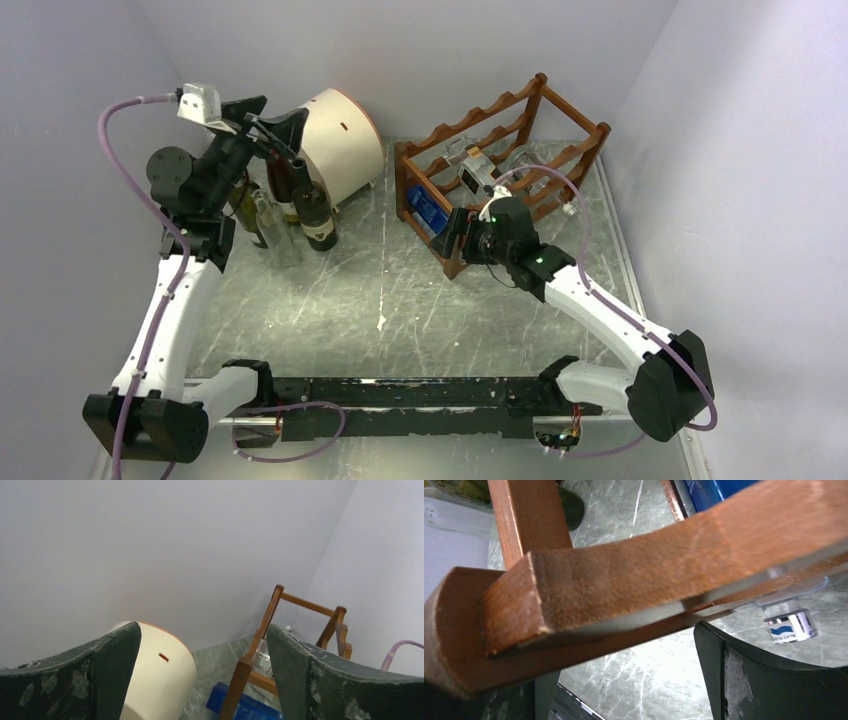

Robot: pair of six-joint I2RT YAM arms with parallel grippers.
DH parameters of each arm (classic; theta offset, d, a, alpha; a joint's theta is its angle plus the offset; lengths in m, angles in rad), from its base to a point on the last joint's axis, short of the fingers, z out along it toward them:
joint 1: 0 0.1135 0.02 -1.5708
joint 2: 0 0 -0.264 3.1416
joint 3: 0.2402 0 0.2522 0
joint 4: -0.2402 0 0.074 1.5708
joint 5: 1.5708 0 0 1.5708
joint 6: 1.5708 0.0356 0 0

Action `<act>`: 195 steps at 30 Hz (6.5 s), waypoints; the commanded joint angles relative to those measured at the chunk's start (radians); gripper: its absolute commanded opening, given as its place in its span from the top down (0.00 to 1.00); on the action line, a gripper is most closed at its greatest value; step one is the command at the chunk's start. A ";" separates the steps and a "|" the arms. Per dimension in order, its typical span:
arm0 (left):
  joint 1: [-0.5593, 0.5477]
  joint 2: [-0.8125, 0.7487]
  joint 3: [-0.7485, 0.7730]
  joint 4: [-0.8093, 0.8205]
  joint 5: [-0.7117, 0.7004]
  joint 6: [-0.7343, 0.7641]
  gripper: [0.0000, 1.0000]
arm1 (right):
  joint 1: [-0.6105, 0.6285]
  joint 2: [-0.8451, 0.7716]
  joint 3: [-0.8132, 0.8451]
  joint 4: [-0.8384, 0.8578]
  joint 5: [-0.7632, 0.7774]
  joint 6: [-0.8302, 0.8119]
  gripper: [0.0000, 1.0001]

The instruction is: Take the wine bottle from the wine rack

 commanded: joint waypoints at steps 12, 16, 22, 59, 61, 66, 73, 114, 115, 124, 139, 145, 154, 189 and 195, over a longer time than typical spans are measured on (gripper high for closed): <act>-0.105 -0.091 -0.170 0.038 0.021 0.195 0.03 | 0.049 0.099 -0.034 0.304 0.124 0.067 0.02; -0.111 -0.089 -0.178 0.042 0.002 0.192 0.05 | 0.059 0.151 -0.013 0.361 0.134 0.071 0.02; -0.111 -0.106 -0.185 0.040 -0.027 0.208 0.04 | 0.073 0.268 0.050 0.418 0.149 0.051 0.02; -0.195 -0.104 -0.224 0.043 -0.127 0.270 0.09 | -0.324 -0.126 -0.093 0.079 0.023 -0.224 0.00; -0.203 -0.108 -0.224 0.038 -0.140 0.278 0.09 | -0.376 -0.103 -0.113 0.136 -0.064 -0.194 0.00; -0.217 -0.115 -0.231 0.042 -0.159 0.306 0.08 | -0.490 -0.019 -0.190 0.359 -0.300 -0.072 0.00; -0.222 -0.118 -0.237 0.048 -0.160 0.314 0.08 | -0.564 0.132 -0.243 0.674 -0.422 0.051 0.00; -0.222 -0.102 -0.228 0.039 -0.148 0.304 0.07 | -0.571 0.436 -0.161 0.997 -0.543 0.236 0.40; -0.222 -0.102 -0.228 0.039 -0.149 0.305 0.07 | -0.571 0.445 -0.156 1.001 -0.544 0.239 0.40; -0.222 -0.104 -0.228 0.039 -0.152 0.308 0.06 | -0.571 0.459 -0.143 1.031 -0.564 0.254 0.61; -0.222 -0.094 -0.228 0.041 -0.141 0.297 0.06 | -0.602 0.351 -0.284 1.196 -0.601 0.271 1.00; -0.222 -0.092 -0.227 0.042 -0.134 0.292 0.07 | -0.606 0.317 -0.365 1.359 -0.613 0.332 1.00; -0.221 -0.093 -0.228 0.042 -0.131 0.287 0.07 | -0.612 0.275 -0.412 1.369 -0.603 0.352 1.00; -0.222 -0.088 -0.227 0.045 -0.123 0.270 0.07 | -0.649 -0.124 -0.608 1.151 -0.582 0.501 1.00; -0.222 -0.080 -0.225 0.045 -0.116 0.263 0.07 | -0.656 -0.228 -0.605 0.972 -0.584 0.449 1.00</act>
